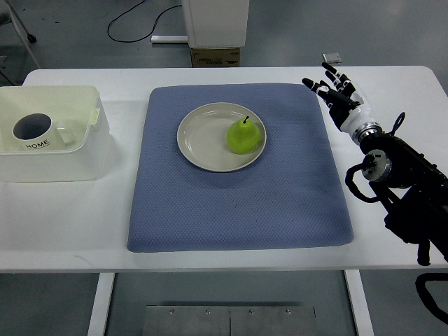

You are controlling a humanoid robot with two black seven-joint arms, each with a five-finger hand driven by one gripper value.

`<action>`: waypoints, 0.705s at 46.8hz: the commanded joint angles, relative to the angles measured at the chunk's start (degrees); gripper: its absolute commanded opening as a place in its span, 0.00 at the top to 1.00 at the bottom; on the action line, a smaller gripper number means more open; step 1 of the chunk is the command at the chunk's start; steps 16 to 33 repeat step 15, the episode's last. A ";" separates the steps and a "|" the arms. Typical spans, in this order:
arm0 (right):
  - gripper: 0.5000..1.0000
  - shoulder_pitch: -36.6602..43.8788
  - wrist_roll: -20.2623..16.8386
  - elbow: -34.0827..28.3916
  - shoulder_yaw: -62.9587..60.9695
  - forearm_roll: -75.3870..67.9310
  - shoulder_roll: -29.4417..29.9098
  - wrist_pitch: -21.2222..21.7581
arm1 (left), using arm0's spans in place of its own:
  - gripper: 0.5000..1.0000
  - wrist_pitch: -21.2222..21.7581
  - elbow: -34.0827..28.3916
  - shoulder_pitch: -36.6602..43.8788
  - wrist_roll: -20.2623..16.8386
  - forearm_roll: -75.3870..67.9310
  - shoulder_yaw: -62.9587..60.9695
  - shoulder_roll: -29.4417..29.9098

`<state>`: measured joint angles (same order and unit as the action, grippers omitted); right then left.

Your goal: Place pear on plate with right hand

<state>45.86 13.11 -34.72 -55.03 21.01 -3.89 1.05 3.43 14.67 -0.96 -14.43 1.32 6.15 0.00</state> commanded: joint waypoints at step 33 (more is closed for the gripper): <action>0.00 -2.35 0.25 -0.17 -10.97 -0.09 3.09 0.00 | 0.00 0.00 0.09 0.00 0.02 0.00 0.01 0.00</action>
